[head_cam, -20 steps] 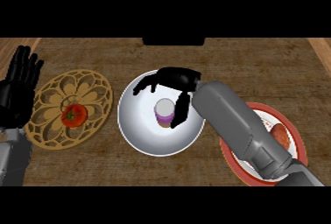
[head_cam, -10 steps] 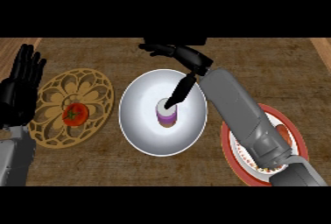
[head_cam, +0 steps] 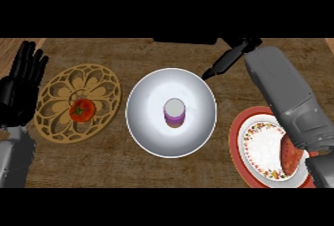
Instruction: Pick the can from the plate and place it in the bowl
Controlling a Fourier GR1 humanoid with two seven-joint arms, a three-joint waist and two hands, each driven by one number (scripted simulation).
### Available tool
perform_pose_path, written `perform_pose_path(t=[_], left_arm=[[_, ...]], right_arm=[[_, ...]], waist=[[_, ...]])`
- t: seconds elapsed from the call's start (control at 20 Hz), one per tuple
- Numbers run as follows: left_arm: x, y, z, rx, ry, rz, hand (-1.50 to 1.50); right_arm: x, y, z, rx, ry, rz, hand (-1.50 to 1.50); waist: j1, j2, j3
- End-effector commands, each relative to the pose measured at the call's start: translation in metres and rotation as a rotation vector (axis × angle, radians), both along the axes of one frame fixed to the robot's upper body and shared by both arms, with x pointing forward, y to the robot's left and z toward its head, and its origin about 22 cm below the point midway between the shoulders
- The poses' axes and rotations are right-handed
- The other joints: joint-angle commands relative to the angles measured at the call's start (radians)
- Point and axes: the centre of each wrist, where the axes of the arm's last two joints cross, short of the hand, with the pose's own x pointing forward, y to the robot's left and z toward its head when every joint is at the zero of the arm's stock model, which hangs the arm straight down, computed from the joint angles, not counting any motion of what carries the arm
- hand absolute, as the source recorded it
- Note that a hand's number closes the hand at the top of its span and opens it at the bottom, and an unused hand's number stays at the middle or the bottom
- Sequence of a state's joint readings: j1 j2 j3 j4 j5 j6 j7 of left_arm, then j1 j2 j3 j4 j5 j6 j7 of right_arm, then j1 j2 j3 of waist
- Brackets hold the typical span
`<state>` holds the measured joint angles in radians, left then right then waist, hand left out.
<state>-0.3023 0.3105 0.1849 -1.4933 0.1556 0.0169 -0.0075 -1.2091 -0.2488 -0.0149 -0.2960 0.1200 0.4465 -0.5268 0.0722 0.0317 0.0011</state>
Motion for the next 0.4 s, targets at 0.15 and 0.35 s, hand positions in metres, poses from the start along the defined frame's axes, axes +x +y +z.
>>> perform_pose_path(t=[0.15, 0.35], left_arm=[[-0.005, -0.013, -0.010, -0.010, -0.016, -0.045, 0.00], [0.007, -0.023, 0.000, -0.015, -0.025, -0.064, 0.00]], right_arm=[[-0.002, -0.090, 0.013, 0.078, 0.014, -0.047, -1.50], [-0.001, -0.101, 0.027, 0.072, 0.022, -0.057, -1.50]], waist=[[0.035, 0.018, 0.002], [0.047, 0.031, 0.003]])
